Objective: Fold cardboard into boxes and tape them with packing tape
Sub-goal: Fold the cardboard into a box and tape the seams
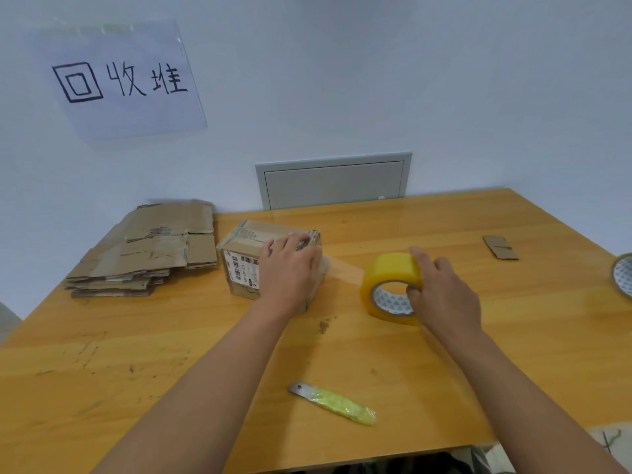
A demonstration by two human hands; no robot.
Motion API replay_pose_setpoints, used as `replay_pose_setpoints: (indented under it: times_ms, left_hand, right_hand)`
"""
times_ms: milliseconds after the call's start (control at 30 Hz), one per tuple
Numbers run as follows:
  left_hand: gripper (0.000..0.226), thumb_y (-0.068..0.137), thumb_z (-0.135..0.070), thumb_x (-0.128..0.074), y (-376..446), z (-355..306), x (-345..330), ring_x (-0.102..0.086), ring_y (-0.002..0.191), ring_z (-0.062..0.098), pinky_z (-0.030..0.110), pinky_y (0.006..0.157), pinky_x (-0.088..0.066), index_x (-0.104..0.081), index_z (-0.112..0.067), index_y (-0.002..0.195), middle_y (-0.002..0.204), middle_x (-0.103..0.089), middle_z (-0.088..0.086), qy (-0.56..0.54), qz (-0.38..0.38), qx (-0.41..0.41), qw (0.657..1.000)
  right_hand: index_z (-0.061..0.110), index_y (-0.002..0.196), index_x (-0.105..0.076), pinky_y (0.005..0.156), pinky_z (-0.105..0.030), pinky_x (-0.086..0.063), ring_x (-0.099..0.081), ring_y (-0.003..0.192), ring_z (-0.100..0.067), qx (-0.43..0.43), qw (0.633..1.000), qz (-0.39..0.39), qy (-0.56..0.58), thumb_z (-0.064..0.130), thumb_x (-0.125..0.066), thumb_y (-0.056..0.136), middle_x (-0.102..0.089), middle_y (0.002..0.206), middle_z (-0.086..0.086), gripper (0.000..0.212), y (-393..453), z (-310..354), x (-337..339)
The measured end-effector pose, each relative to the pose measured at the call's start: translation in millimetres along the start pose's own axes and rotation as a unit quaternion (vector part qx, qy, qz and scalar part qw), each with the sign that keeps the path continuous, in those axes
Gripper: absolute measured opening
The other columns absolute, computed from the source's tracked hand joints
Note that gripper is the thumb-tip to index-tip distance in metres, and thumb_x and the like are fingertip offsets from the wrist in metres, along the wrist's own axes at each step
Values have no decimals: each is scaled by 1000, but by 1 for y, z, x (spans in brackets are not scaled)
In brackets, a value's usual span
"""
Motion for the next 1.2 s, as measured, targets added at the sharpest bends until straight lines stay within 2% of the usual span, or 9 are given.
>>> replay_pose_setpoints:
  times_ms: [133, 267, 367, 467, 633, 767, 900, 1033, 1200]
  left_hand:
    - [16, 94, -30, -62, -1, 1, 0, -58, 116, 24, 42, 106, -26, -77, -28, 96, 122, -67, -1, -21, -22, 17, 999]
    - [13, 92, -23, -65, 0, 0, -1, -60, 114, 28, 40, 99, -29, -78, -26, 95, 120, -68, 2, -19, -27, 21, 999]
    - [17, 95, -23, -60, 0, 2, -3, -56, 118, 29, 42, 98, -32, -77, -24, 96, 125, -65, 2, -12, -6, 28, 1000]
    - [20, 97, -24, -56, 3, 1, -4, -54, 121, 28, 42, 99, -31, -76, -25, 98, 129, -63, 1, -6, 12, 40, 999]
    - [21, 98, -24, -54, 3, 2, -6, -55, 119, 27, 42, 98, -32, -75, -25, 96, 129, -63, 0, 14, 2, 44, 999]
    - [23, 97, -24, -53, 4, -1, -3, -57, 116, 27, 42, 96, -33, -76, -23, 99, 128, -64, 0, 23, 2, 61, 998]
    - [23, 98, -21, -53, 3, 0, -5, -55, 120, 28, 43, 99, -33, -74, -24, 106, 131, -62, 1, 34, 12, 59, 998]
    - [26, 100, -26, -48, 5, 0, -5, -52, 123, 26, 43, 101, -30, -73, -26, 108, 136, -59, 0, 43, 32, 83, 995]
    - [29, 101, -24, -45, 6, -3, -5, -50, 126, 25, 42, 103, -29, -71, -26, 114, 138, -56, 0, 54, 40, 85, 994]
  right_hand:
    - [30, 154, -25, 80, -43, -50, -52, 111, -33, -52, 980, -23, 190, 23, -70, 85, -54, 126, -8, 83, -3, -14, -14]
    - [22, 138, -44, 77, -37, -44, -57, 101, -29, -123, 930, 51, 344, 20, -71, 86, -60, 112, -5, 59, -14, -26, -37]
    - [15, 122, -55, 73, -36, -40, -56, 100, -34, -102, 953, -3, 285, 16, -67, 88, -59, 106, -9, 36, -8, -44, -24]
    - [14, 134, -51, 86, -42, -45, -50, 111, -36, -127, 954, -115, 245, 11, -69, 83, -49, 122, -15, 54, 1, -71, -2]
    - [20, 141, -43, 89, -42, -47, -54, 114, -32, -160, 931, -61, 323, 17, -71, 85, -53, 130, -10, 63, -8, -81, -26]
    - [15, 134, -50, 79, -37, -42, -53, 110, -38, -183, 927, -164, 282, 11, -64, 89, -50, 130, -16, 47, -6, -103, -3]
    - [14, 141, -40, 87, -44, -47, -54, 116, -38, -217, 920, -121, 302, 16, -67, 89, -53, 133, -16, 59, -9, -105, -18]
    - [11, 142, -40, 81, -44, -44, -52, 112, -41, -209, 931, -157, 255, 16, -61, 94, -46, 135, -19, 53, -11, -112, -10]
    - [12, 152, -24, 92, -52, -40, -43, 116, -45, -227, 921, -230, 219, 21, -69, 88, -35, 140, -25, 79, -25, -107, 3]
Point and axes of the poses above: each hand's wrist, its own y-axis towards the middle knuckle, its own x-axis out of the back of the hand, z = x × y, the point moved 6 cm from there along y, towards the middle knuckle
